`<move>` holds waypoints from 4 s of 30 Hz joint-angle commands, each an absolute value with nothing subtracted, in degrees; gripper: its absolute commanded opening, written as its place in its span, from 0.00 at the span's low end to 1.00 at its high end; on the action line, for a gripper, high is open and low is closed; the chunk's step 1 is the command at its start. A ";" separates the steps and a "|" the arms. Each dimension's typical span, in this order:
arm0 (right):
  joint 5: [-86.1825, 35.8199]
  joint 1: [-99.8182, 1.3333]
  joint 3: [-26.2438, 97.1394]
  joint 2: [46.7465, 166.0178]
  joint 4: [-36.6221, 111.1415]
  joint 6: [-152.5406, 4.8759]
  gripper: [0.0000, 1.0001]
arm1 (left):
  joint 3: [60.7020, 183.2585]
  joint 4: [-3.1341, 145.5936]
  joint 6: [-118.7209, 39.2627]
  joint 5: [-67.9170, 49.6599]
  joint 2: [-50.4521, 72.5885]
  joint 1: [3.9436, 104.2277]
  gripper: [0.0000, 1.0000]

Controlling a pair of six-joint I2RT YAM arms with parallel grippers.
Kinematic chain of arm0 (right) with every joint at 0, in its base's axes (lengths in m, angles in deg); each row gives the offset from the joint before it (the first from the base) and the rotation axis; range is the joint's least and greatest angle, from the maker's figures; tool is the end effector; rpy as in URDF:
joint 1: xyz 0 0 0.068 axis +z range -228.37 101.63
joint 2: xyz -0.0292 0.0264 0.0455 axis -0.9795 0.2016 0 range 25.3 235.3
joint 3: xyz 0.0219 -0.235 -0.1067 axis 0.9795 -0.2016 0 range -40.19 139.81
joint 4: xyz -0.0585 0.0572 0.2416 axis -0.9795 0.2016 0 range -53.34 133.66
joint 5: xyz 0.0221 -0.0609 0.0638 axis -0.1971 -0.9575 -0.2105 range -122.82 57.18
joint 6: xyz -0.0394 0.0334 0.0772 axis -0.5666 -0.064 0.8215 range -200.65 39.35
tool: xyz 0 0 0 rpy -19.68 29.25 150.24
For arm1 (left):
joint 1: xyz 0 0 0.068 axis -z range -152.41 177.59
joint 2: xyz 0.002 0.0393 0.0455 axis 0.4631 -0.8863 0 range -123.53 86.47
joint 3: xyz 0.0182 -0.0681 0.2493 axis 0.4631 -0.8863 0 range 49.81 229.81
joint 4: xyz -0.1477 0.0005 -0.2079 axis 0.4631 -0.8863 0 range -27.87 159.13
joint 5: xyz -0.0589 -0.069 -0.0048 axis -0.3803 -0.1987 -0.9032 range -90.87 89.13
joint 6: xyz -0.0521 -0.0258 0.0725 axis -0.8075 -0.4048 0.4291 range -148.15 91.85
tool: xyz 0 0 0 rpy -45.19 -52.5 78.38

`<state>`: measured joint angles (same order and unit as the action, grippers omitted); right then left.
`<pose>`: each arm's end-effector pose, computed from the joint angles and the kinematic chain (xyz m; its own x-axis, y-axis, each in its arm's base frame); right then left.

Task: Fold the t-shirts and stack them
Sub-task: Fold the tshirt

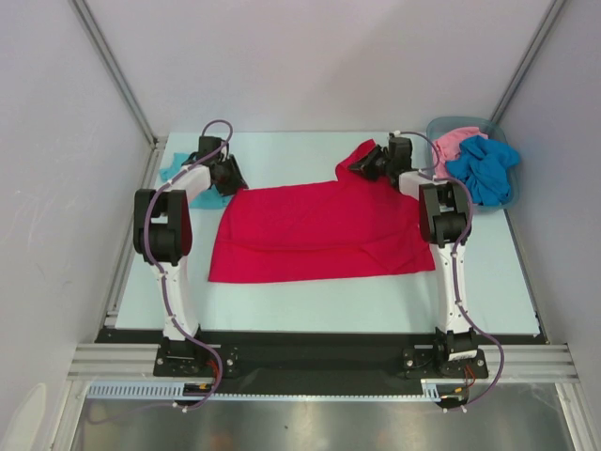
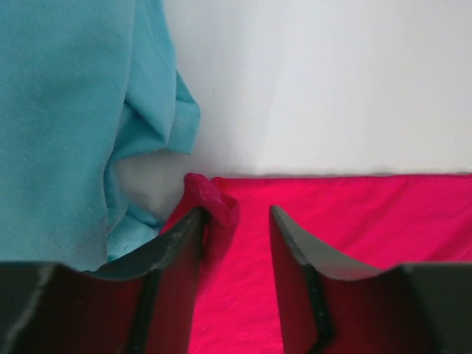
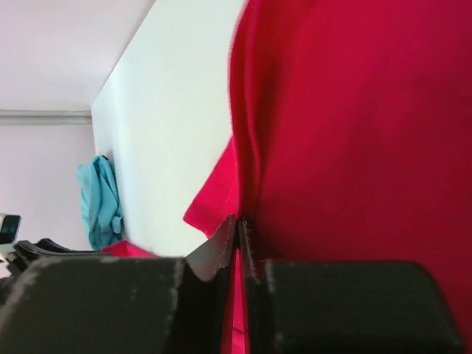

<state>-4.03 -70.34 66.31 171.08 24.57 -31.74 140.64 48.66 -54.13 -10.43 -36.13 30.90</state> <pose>0.5685 0.1209 0.0823 -0.7093 0.5669 -0.4189 -0.0184 0.5792 0.8150 0.4826 -0.0418 0.1258 -0.7789 -0.3876 -0.4929 -0.2033 0.8997 -0.3862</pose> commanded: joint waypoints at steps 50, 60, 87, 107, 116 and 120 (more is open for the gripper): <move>-11.72 -73.01 33.94 133.95 14.09 -35.03 0.00 | 125.76 50.41 -57.51 -1.05 -10.04 31.54 0.00; -14.63 -72.04 14.76 115.75 11.88 -35.12 0.00 | 115.91 49.53 -57.77 0.98 -0.19 31.54 0.00; -20.70 -73.79 -18.30 87.44 18.12 -38.46 0.00 | 101.94 48.30 -62.34 0.54 7.01 31.98 0.00; -23.32 -75.12 -19.09 85.87 18.73 -35.12 0.00 | 94.28 46.54 -67.26 -0.43 11.85 32.68 0.00; -25.26 -75.12 -19.00 84.54 21.37 -35.73 0.46 | 94.64 46.63 -67.17 -1.31 10.10 32.77 0.88; -25.26 -75.21 -19.09 84.10 21.54 -35.56 0.47 | 94.55 46.97 -67.52 -1.04 11.15 32.77 0.93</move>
